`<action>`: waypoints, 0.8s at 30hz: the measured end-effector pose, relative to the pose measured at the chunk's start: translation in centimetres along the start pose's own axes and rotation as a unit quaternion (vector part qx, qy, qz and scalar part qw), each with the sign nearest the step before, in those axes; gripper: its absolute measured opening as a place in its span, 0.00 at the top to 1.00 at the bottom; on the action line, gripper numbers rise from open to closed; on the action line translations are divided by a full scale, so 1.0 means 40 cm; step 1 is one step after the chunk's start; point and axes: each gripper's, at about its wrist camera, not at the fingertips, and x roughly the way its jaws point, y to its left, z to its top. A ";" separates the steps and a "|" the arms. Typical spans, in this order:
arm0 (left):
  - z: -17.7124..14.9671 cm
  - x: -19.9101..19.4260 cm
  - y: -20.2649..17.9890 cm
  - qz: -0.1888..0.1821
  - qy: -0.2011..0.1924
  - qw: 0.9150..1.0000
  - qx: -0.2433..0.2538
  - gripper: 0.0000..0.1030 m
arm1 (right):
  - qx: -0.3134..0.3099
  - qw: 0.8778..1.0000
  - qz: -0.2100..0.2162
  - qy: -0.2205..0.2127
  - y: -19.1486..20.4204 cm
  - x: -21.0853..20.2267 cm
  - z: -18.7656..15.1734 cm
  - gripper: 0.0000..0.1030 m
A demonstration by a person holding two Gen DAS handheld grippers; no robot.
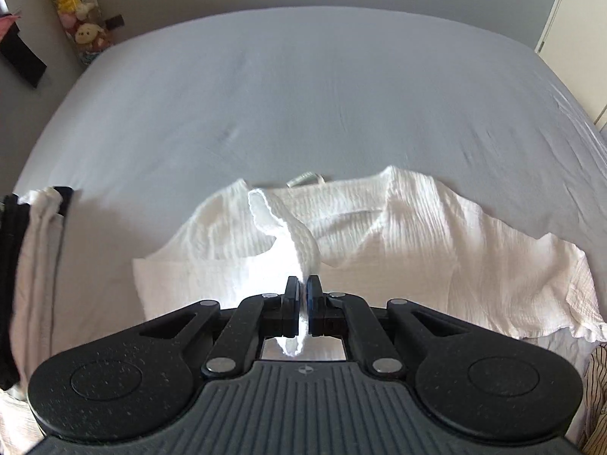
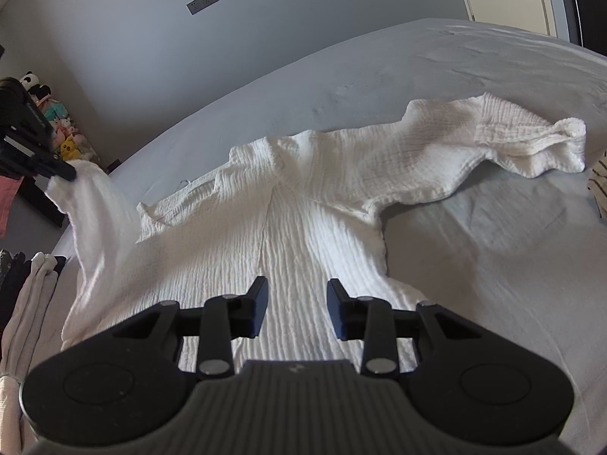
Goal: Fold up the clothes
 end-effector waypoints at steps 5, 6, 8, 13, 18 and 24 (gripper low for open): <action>-0.035 0.096 -0.068 -0.036 0.037 0.998 0.024 0.94 | 0.008 1.000 0.003 0.012 -0.008 0.028 -0.004 0.64; -0.042 0.107 -0.076 -0.044 0.042 0.998 0.032 0.88 | 0.011 1.000 0.004 0.016 -0.010 0.034 -0.005 0.64; -0.052 0.113 -0.089 -0.051 0.042 0.996 0.054 0.73 | 0.017 1.000 0.006 0.022 -0.014 0.044 -0.006 0.64; -0.093 0.078 -0.066 -0.043 0.010 0.994 0.099 0.63 | 0.015 1.000 0.001 0.025 -0.013 0.051 -0.011 0.64; -0.191 0.047 0.064 0.006 -0.027 0.995 0.100 0.63 | 0.019 0.999 0.022 0.015 -0.007 0.048 -0.009 0.64; -0.406 0.031 0.233 0.112 -0.089 0.984 0.107 0.63 | 0.016 0.998 0.053 0.019 0.013 0.059 -0.011 0.64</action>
